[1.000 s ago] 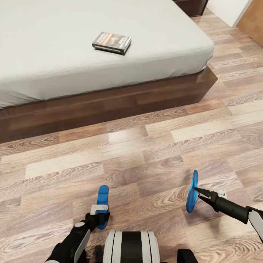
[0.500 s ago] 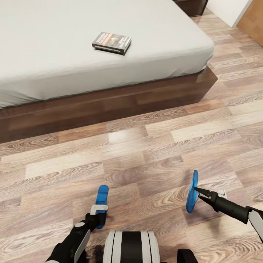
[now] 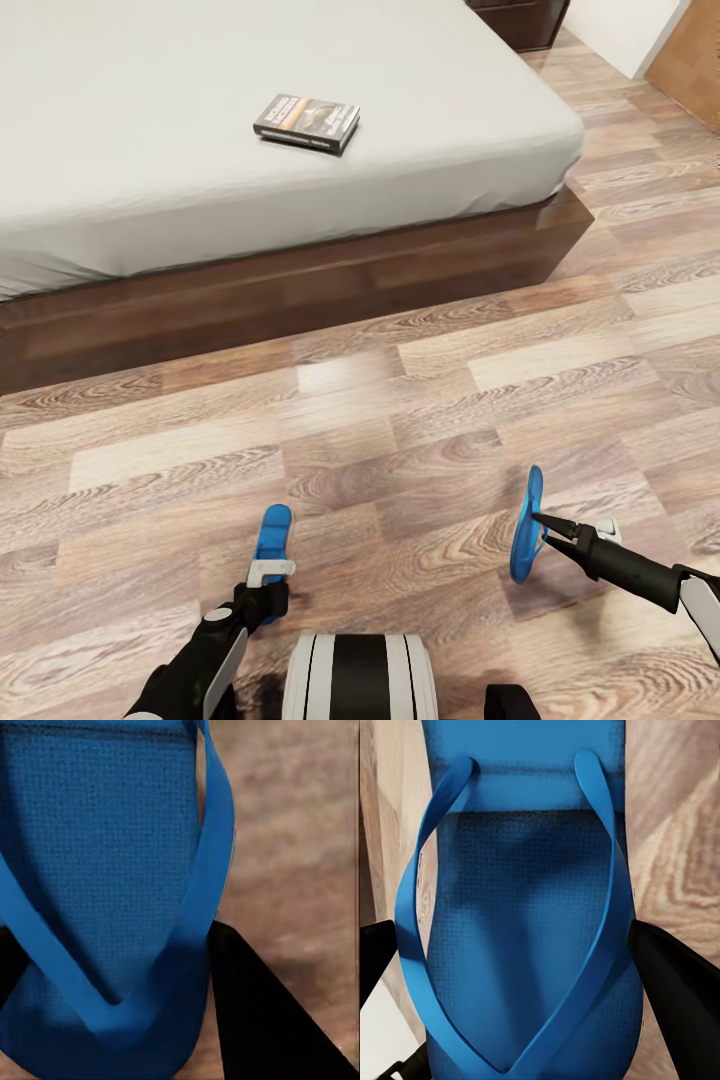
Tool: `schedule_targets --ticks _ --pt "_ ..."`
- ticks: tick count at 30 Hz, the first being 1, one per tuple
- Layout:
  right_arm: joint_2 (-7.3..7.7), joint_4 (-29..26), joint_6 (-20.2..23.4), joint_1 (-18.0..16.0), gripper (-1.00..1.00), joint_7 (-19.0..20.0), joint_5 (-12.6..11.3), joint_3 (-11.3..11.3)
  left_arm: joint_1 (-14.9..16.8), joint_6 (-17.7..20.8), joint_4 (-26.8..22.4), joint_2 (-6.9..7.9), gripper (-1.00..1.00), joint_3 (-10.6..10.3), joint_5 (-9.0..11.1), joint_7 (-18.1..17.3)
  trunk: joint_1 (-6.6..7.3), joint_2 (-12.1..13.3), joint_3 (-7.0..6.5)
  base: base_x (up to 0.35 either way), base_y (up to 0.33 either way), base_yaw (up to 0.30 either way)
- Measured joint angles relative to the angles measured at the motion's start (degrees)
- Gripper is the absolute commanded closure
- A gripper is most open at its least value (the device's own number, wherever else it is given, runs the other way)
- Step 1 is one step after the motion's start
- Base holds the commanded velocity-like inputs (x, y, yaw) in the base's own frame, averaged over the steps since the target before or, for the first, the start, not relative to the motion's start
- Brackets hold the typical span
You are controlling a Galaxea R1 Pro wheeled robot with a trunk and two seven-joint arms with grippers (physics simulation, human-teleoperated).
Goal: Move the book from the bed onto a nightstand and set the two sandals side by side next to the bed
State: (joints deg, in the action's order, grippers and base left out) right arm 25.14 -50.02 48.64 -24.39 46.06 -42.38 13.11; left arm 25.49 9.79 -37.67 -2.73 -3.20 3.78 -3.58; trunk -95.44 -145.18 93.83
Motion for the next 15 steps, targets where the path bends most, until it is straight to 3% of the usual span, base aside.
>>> schedule_targets --ticks 15 --pt "0.0 0.0 0.0 0.0 1.0 0.0 0.0 0.0 0.0 0.1 0.1 0.0 1.0 0.0 0.0 0.0 0.39 0.2 -3.32 0.0 0.0 0.0"
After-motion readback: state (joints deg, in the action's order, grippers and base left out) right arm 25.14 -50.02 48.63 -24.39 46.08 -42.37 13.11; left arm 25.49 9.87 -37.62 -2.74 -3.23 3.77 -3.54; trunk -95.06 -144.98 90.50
